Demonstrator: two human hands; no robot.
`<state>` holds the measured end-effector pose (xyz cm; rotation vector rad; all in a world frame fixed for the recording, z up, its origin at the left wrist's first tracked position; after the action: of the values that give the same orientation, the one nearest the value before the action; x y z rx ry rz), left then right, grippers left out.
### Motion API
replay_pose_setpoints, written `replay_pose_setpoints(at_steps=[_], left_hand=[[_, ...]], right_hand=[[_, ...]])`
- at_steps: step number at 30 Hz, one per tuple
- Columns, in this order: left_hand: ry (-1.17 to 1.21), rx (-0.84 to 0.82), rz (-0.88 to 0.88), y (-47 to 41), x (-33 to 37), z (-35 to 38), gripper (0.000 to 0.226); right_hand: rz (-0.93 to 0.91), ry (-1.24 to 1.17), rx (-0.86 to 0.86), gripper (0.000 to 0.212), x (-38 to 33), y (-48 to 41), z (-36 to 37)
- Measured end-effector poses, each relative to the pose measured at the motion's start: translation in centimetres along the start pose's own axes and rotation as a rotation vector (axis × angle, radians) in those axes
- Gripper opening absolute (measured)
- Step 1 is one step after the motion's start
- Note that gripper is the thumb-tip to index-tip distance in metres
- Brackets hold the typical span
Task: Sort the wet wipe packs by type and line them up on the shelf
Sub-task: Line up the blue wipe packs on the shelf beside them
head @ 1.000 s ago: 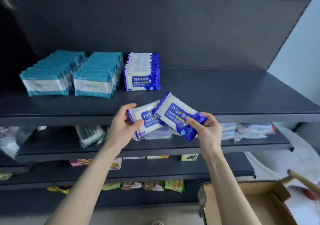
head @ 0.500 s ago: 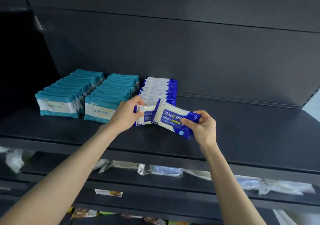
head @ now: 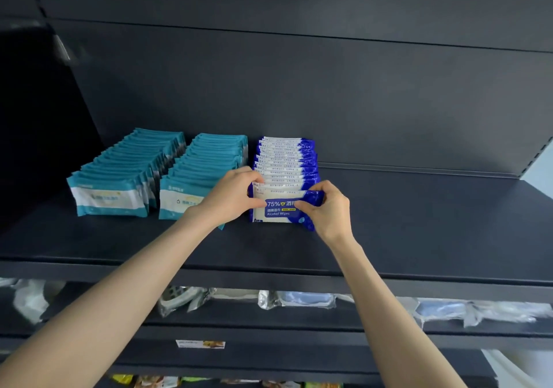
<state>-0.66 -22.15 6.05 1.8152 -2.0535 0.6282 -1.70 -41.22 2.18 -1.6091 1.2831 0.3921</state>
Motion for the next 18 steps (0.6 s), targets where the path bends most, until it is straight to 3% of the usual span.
replay_pose_setpoints(at_steps=[5, 8, 18], left_hand=[[-0.108, 0.103, 0.101, 0.2, 0.5, 0.1, 0.047], [-0.118, 0.123, 0.138, 0.2, 0.6, 0.2, 0.050], [-0.274, 0.215, 0.224, -0.9, 1.0, 0.7, 0.034]], right_hand=[[-0.110, 0.268, 0.013, 0.059, -1.2, 0.1, 0.2], [-0.164, 0.342, -0.098, 0.079, -1.2, 0.2, 1.1], [-0.144, 0.476, -0.148, 0.076, 0.0, -0.3, 2.0]])
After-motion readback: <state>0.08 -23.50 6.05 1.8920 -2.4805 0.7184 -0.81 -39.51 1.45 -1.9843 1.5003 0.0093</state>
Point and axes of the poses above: each hand's wrist, its own y-axis away from the middle knuckle, its own z-axis out of the palm, x = y × z, the point moved 8 cm from there along -y, towards the middle knuckle, and after that the axes turned 13 degrees about -z, right-handed, at the moved point
